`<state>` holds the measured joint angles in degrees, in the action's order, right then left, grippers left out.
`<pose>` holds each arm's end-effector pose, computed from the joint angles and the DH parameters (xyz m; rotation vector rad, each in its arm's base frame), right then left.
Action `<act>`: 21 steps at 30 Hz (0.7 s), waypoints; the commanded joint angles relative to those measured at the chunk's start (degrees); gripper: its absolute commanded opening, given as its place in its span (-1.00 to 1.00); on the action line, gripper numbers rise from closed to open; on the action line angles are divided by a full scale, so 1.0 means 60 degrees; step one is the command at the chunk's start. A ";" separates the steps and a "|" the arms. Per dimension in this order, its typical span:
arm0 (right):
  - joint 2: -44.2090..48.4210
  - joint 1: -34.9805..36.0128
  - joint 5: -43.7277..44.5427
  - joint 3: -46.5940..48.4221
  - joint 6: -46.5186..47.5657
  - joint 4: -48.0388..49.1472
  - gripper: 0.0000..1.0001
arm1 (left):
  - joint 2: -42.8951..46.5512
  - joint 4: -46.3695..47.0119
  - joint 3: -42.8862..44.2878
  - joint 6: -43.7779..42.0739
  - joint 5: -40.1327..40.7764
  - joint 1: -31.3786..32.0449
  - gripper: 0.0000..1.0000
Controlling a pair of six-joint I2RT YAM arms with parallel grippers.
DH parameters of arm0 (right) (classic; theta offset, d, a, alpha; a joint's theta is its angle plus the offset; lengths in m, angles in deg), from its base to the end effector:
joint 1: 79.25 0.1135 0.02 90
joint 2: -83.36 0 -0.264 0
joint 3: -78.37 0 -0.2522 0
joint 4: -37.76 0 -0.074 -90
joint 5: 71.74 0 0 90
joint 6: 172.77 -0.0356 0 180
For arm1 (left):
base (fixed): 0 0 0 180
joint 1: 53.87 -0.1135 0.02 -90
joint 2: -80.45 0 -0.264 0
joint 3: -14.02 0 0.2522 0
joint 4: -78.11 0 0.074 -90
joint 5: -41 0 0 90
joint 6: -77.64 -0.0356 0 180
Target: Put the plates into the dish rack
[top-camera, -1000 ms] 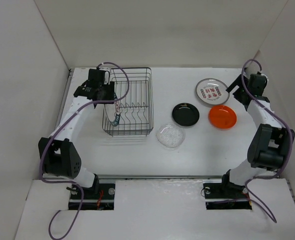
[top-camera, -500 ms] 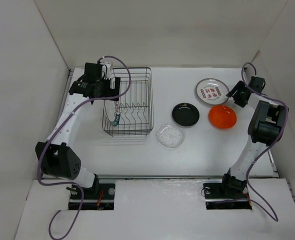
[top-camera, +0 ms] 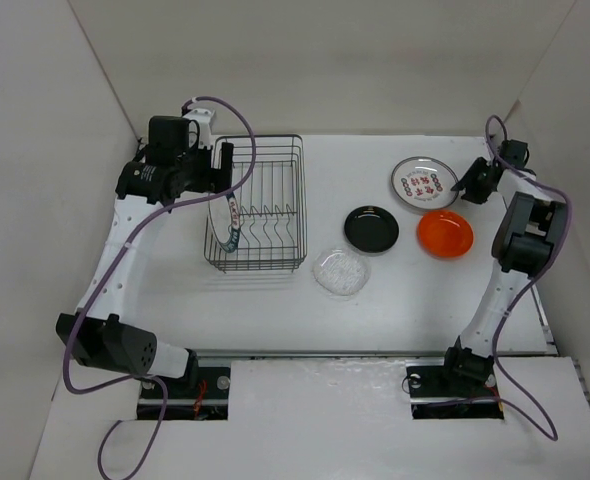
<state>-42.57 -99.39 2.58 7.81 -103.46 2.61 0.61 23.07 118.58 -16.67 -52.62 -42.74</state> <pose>0.4577 -0.1576 0.1708 0.7457 2.3403 0.3419 0.2910 -0.0596 0.4235 0.3200 2.0773 -0.1380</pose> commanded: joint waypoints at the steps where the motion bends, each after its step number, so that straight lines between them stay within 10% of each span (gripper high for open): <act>1: -0.0339 0.0032 -0.0447 0.0825 0.0211 -0.0815 -0.09 | 0.0122 -0.0253 0.0496 -0.0057 -0.0086 0.0004 1.00; 9: -0.0897 0.0032 -0.0755 0.1807 0.0328 -0.1826 -0.41 | 0.0122 -0.0254 0.0789 -0.0057 -0.0173 -0.0084 1.00; 13: -0.0999 0.0032 -0.0755 0.2041 0.0416 -0.2030 -1.00 | 0.0034 -0.0342 0.0789 0.0031 -0.0261 -0.0171 1.00; 21: 0.0416 0.0032 -0.2393 -0.0298 -0.0883 0.1419 -1.00 | -0.0361 0.0228 0.0701 -0.0057 -0.1256 -0.0274 1.00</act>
<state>-45.41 -99.43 -9.26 12.00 -105.60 1.67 -0.72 21.61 121.29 -16.63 -55.90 -44.27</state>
